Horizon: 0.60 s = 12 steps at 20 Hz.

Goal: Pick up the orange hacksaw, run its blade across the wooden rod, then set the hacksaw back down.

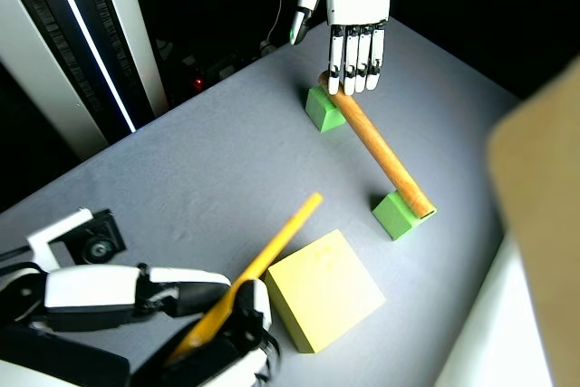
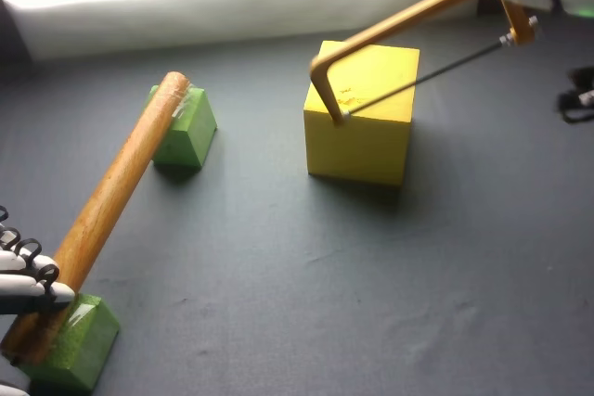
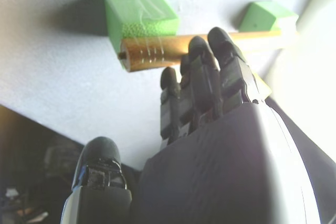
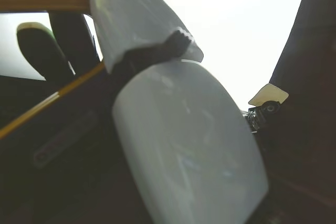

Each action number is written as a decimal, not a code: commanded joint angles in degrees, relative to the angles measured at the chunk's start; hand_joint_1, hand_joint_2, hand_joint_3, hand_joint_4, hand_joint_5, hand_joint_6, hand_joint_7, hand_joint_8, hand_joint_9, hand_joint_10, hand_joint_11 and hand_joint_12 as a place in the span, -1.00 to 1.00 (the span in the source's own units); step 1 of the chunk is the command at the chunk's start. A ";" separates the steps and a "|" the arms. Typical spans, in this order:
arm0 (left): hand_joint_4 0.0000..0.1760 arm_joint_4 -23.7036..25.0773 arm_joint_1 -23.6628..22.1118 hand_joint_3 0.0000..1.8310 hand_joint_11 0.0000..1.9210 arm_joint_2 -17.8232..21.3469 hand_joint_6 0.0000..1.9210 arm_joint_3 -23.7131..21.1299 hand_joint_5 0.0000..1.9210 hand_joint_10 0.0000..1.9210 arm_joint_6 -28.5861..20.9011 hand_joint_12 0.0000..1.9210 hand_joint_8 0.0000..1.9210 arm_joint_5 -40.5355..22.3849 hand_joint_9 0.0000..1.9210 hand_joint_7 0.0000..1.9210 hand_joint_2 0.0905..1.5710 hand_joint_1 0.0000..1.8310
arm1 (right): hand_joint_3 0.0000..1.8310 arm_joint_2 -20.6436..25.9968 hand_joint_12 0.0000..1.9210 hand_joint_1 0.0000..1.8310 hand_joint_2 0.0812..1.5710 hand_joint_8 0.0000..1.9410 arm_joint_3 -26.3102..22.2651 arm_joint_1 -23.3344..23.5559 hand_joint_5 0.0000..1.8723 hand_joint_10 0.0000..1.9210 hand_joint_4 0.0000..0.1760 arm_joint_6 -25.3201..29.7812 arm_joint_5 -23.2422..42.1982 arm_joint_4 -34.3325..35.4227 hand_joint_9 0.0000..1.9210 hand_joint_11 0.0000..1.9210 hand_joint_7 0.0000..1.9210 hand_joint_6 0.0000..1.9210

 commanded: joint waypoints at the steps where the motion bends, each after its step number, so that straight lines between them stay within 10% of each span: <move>1: -1.00 -0.34 -0.31 -1.00 -1.00 -0.54 -1.00 0.06 -0.71 -1.00 0.02 -0.45 -1.00 -1.41 -0.74 -0.72 0.54 -1.00 | -1.00 0.03 0.67 0.50 0.40 -0.01 0.17 1.10 -0.05 0.40 -1.00 -1.16 9.13 2.07 -0.05 -0.27 0.05 -0.03; 12: -1.00 -0.34 -0.51 -1.00 -1.00 -0.70 -1.00 0.10 -0.71 -1.00 0.02 -0.42 -1.00 -1.41 -0.76 -0.73 0.54 -1.00 | -1.00 -6.26 0.72 0.50 0.41 0.05 -2.21 4.01 -0.05 0.43 -1.00 -17.41 20.27 17.52 -0.07 -0.29 0.02 -0.03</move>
